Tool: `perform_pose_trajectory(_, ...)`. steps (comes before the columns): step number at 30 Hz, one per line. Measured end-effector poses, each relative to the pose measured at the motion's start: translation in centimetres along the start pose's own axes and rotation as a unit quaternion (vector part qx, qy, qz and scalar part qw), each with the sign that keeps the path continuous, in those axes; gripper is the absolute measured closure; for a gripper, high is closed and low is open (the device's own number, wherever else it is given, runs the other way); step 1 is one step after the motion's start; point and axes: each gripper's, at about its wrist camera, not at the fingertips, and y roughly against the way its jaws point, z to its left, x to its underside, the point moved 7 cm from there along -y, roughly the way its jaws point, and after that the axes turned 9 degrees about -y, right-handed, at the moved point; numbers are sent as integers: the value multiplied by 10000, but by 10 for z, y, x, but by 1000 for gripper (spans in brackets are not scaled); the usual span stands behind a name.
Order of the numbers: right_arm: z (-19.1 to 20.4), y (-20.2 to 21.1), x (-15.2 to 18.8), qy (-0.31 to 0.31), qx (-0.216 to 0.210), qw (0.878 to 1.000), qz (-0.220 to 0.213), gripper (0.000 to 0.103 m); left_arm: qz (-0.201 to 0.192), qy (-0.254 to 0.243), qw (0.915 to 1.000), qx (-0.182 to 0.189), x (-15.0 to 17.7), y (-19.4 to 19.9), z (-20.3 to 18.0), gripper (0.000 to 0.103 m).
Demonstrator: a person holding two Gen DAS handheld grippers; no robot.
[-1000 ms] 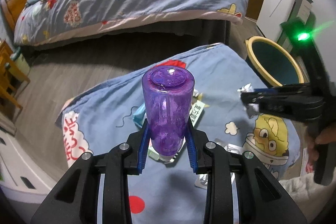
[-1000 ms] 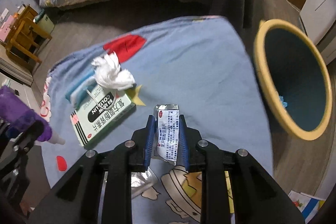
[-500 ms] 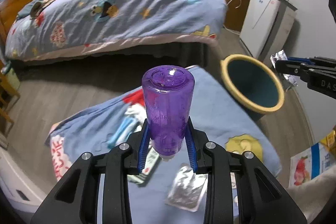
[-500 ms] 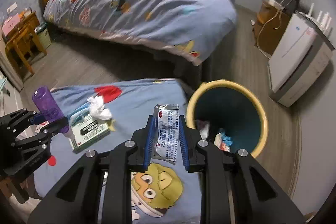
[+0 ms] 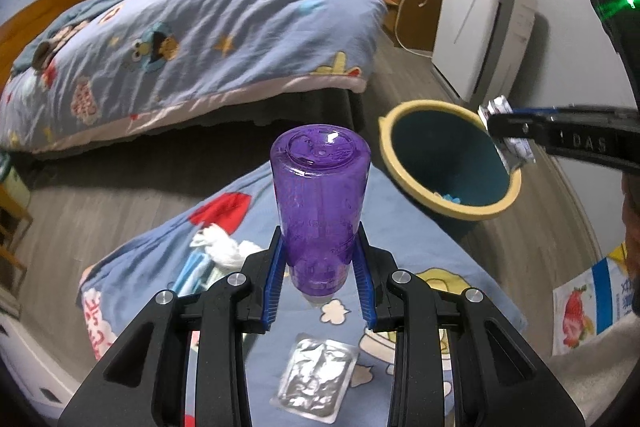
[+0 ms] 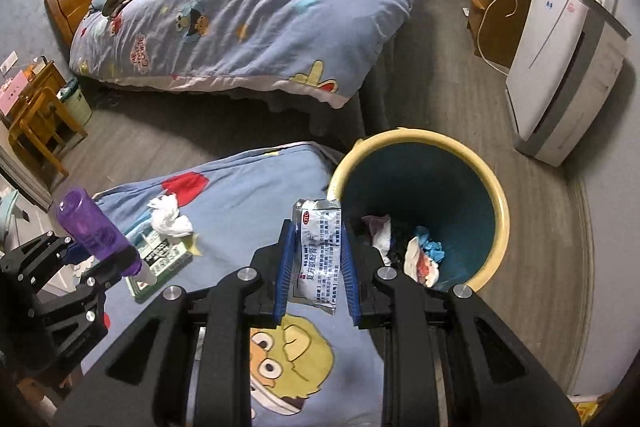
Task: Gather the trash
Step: 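Carry the bottle and foil packet over the bin and open both tools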
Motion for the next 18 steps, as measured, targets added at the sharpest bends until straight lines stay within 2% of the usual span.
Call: perform_pose_trajectory(18, -71, -28, -25, -832, -84, 9965, 97, 81, 40, -227, 9997, -6, -16, -9, -22, 70)
